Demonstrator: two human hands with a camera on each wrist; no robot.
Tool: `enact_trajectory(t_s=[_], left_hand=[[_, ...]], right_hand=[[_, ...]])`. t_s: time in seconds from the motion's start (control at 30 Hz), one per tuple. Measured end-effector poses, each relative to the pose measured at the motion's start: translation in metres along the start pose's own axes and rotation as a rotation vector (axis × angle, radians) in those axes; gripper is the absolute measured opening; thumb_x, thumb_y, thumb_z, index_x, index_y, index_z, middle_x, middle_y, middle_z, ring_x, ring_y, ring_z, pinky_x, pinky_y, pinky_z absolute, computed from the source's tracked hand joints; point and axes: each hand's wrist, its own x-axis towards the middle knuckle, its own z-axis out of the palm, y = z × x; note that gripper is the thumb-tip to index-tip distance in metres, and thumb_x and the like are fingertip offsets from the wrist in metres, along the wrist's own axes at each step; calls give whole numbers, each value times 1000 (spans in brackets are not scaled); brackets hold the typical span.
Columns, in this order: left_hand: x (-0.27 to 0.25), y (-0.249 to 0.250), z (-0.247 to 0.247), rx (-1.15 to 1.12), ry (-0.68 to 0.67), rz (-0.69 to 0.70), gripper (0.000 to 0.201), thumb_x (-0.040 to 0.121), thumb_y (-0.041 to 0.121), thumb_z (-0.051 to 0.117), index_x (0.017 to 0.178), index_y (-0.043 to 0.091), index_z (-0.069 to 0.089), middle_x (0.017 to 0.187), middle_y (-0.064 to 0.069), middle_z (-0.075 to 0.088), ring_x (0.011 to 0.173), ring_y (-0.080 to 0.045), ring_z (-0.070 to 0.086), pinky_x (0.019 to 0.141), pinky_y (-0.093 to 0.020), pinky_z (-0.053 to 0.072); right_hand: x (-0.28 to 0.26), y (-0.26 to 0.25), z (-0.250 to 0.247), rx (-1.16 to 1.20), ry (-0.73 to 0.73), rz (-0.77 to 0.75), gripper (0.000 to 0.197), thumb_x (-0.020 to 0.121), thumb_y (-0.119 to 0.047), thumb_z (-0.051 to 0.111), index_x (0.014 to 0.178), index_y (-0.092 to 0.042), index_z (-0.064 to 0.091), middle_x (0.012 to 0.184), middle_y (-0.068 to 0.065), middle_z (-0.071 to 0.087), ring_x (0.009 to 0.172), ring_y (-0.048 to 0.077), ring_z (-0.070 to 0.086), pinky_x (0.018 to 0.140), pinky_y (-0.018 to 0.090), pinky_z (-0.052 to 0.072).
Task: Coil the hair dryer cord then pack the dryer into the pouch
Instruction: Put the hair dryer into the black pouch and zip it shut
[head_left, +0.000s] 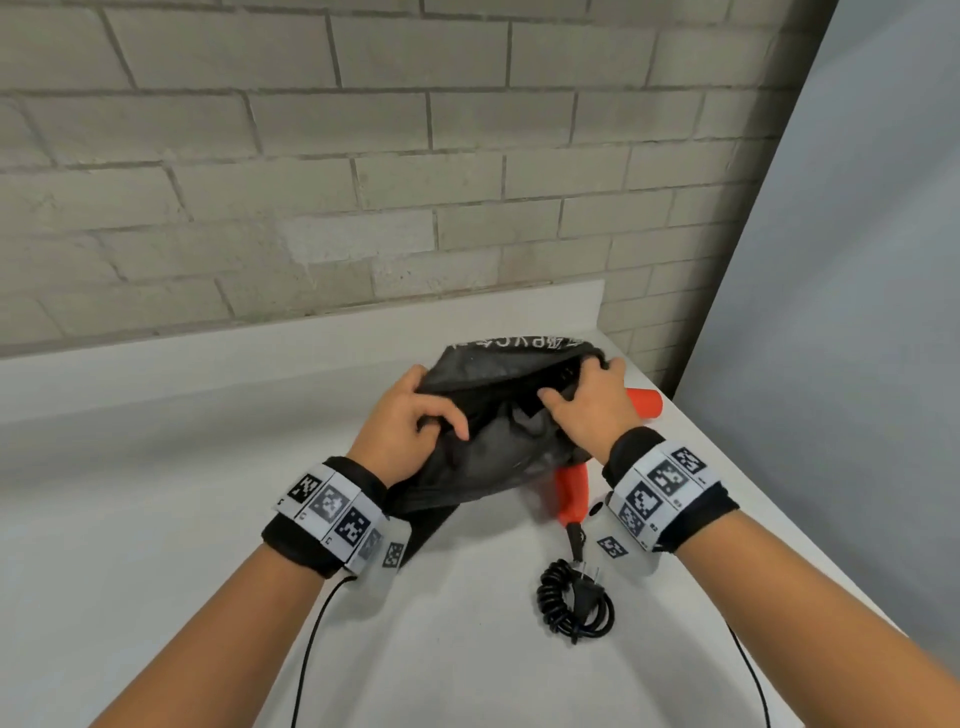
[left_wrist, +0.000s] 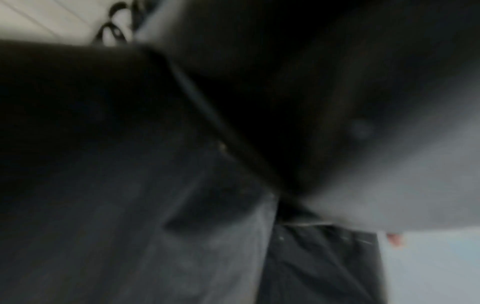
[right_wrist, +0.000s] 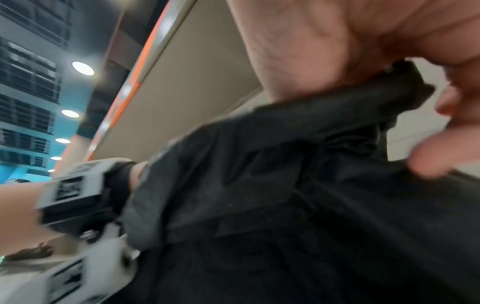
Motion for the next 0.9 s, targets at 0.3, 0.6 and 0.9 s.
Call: enact_trajectory(t_s=[0.3,0.6,0.9], left_hand=[[-5,-27,-6,470,-45,-510,60,69,35,72,120,12,50,139,-14,22,102,-36,55,94,-39,46],[-29,-31,7,763,-361,-582,79,68,26,72,134,35,28,149,-12,-7,102,-34,56,87,-39,48],[-32,-36,-2,710,-539,-681,90,72,19,66,142,30,12,152,-10,-13,109,-35,56,94,-39,47]], right_hand=[[-7,2,6,526,-201,-120,52,68,22,28,65,-19,61,75,-6,59,66,3,57,51,3,40],[1,13,26,-335,-206,-152,47,74,-2,61,116,-7,41,134,21,23,82,37,55,76,38,51],[2,18,32,-601,-455,-256,32,78,-4,55,110,-1,50,144,13,16,119,41,33,92,42,40]])
